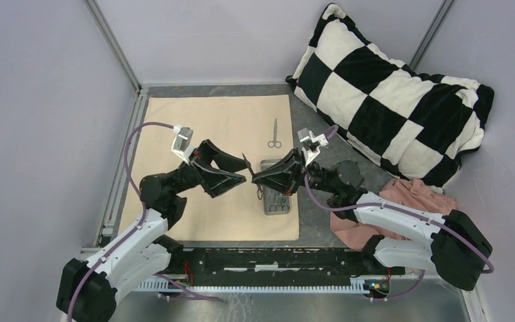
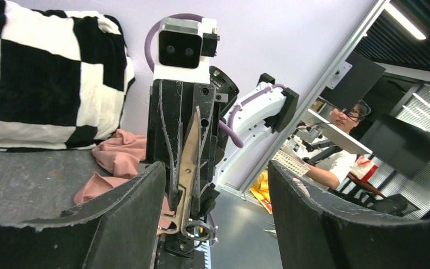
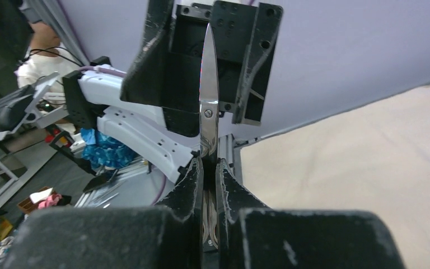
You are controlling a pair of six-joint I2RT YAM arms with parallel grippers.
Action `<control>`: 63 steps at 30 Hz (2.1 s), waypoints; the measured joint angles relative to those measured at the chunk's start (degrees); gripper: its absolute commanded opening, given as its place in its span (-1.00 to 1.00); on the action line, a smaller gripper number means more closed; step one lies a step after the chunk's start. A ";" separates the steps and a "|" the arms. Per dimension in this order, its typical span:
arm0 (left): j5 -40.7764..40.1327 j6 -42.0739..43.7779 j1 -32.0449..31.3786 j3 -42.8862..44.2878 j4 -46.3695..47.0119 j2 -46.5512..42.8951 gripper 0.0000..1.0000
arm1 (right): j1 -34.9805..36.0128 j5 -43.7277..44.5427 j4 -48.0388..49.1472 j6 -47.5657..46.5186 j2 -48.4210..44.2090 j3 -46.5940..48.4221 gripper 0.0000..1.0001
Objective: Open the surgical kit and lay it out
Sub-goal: Place the medical item in the surgical kit.
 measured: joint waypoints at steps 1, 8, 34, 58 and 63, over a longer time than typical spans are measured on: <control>0.44 -0.50 0.00 -0.07 1.05 0.35 0.44 | 0.00 -0.59 0.90 0.63 0.15 0.07 -1.00; 2.05 -2.45 -0.74 -0.09 4.35 1.38 0.11 | 0.00 -3.26 5.14 4.24 1.68 1.03 -1.00; -1.81 8.17 -3.30 6.01 -18.36 0.17 -0.96 | -2.64 -1.75 3.54 5.51 1.07 0.42 0.34; -58.42 33.48 -7.19 68.96 -87.17 65.79 -0.96 | -12.39 46.95 -65.29 -28.83 -20.17 -1.77 0.95; -63.93 33.83 -7.96 80.15 -94.77 76.22 -0.96 | -12.57 47.76 -65.99 -29.90 -20.37 -2.40 0.96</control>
